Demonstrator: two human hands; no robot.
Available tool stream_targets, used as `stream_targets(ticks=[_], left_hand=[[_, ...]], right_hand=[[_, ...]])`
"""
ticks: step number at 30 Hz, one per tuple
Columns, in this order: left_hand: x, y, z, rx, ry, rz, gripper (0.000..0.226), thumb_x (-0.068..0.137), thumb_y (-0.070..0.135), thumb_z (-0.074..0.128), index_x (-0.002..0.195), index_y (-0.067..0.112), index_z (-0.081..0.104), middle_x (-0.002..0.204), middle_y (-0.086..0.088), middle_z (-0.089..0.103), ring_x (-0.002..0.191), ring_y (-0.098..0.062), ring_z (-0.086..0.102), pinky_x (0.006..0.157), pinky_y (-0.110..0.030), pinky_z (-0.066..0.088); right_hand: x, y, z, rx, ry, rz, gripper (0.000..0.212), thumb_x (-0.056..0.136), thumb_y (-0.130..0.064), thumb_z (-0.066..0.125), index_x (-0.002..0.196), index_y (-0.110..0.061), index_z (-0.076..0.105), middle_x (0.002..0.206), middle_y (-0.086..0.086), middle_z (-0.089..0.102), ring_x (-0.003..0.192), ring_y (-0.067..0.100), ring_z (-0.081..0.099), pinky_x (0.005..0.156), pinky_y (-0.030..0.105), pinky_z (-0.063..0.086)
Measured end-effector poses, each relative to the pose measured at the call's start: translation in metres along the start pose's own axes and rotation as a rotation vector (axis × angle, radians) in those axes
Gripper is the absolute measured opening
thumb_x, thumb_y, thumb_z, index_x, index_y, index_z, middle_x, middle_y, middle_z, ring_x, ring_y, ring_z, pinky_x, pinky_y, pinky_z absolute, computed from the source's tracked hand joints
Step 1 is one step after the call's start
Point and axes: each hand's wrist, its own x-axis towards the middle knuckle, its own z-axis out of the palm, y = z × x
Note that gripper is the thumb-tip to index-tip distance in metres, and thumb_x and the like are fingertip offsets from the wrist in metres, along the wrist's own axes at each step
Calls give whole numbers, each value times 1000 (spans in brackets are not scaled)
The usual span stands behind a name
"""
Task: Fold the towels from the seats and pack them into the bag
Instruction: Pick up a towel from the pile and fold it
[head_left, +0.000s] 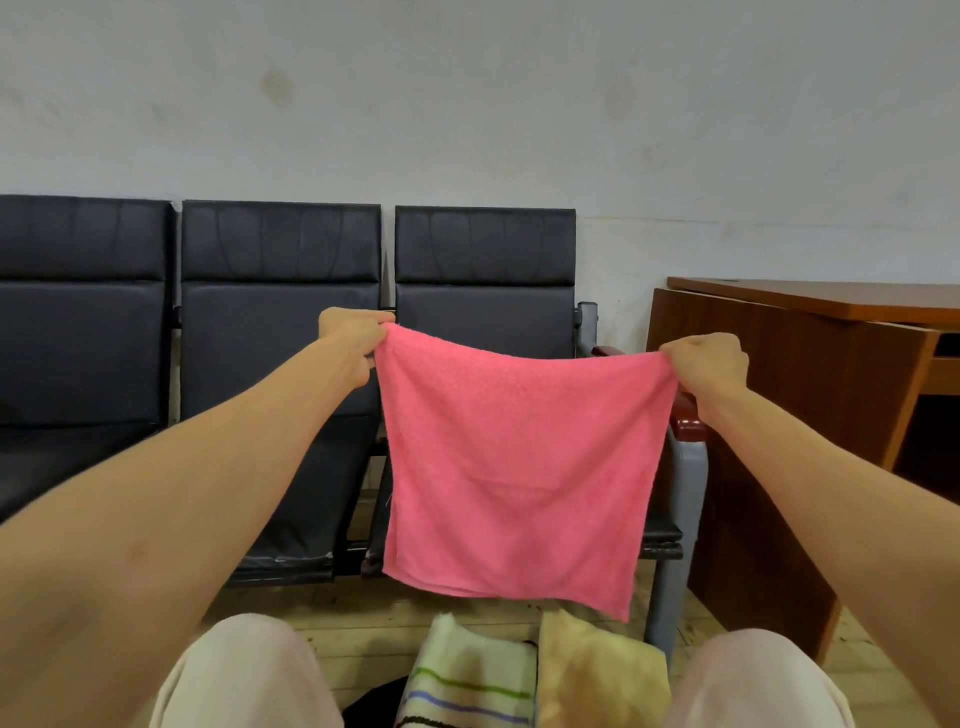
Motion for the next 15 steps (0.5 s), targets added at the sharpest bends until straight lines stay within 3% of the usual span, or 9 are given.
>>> stream_targets(ticks=[2,4,7,12,15], left_hand=[[5,-1,-2,50,8,9,28,90,-12,52,103,4,71,102,-7,64,74,-13,57,59,-24,47],[12,-4,-3,138,39,51,32,89,-12,49,90,9,73,108,-8,66,85,-19,59,67,-27,49],[15,-5,-3,251,57,92,36,89,-11,44,93,9,74,115,-10,65,94,-22,56,76,-28,46],[16,-6,1,272,-13,32,42,93,-12,32,111,0,68,105,-6,58,70,-13,47,73,-26,47],[16,-7,3,296,-16,45,30,93,-9,43,112,-3,65,103,-9,56,76,-17,50,81,-33,49]], right_hand=[[0,3,0,-15,0,-38,13,87,-9,63,82,-3,73,86,10,68,105,27,59,98,46,49],[3,6,1,-12,-17,-54,14,89,-10,64,96,-5,75,104,12,70,117,28,56,101,45,48],[8,8,3,34,-80,72,18,89,-7,65,106,-4,69,113,13,66,100,25,62,87,38,55],[6,9,2,-19,-222,200,13,85,-8,71,86,-4,59,98,14,64,82,25,64,65,35,54],[5,14,2,41,-210,240,25,84,-14,73,102,-1,62,99,14,66,71,21,62,53,29,48]])
